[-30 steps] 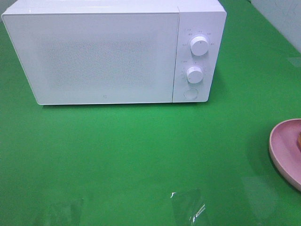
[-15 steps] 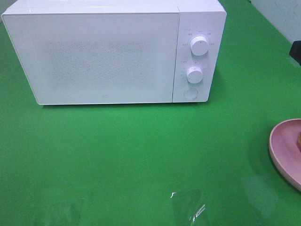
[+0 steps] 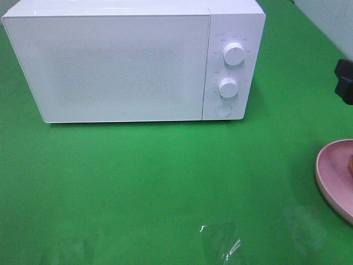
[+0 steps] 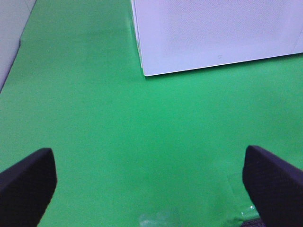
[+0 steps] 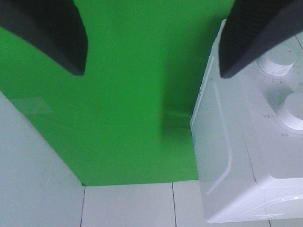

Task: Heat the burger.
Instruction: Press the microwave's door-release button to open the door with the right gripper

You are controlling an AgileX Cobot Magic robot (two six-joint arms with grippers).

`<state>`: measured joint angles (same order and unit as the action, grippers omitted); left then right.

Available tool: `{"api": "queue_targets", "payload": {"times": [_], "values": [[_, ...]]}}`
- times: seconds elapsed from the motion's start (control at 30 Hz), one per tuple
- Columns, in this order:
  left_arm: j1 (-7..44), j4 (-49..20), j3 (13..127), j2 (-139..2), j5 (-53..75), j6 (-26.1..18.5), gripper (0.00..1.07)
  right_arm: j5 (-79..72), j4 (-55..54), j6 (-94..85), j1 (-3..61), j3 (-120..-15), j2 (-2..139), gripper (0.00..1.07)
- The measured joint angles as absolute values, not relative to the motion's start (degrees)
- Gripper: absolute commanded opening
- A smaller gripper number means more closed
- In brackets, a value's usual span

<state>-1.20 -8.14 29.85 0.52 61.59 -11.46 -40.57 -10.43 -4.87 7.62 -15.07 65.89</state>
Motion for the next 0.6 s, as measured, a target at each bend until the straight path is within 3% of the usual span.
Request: {"api": "queue_targets", "payload": {"times": [0.1,0.37,0.53,0.6], "values": [[-1.2,-8.14,29.85,0.52,61.59,-11.46,1.0,-41.88,-11.57,-6.36,8.94,-14.95,66.52,0.73],[-1.2,-8.14,29.85,0.52,61.65,-11.46,1.0,-56.78,-33.46,-24.24,26.36,-14.55,77.64,0.73],[-1.2,-8.14,29.85,0.52,61.65,-11.46,1.0,-61.88,-36.61,-24.81,31.34,-14.61,81.02,0.73],[-1.2,-8.14,29.85,0.52,61.65,-11.46,1.0,-66.81,-38.67,-24.81,36.9,-14.9,84.8,0.73]]}}
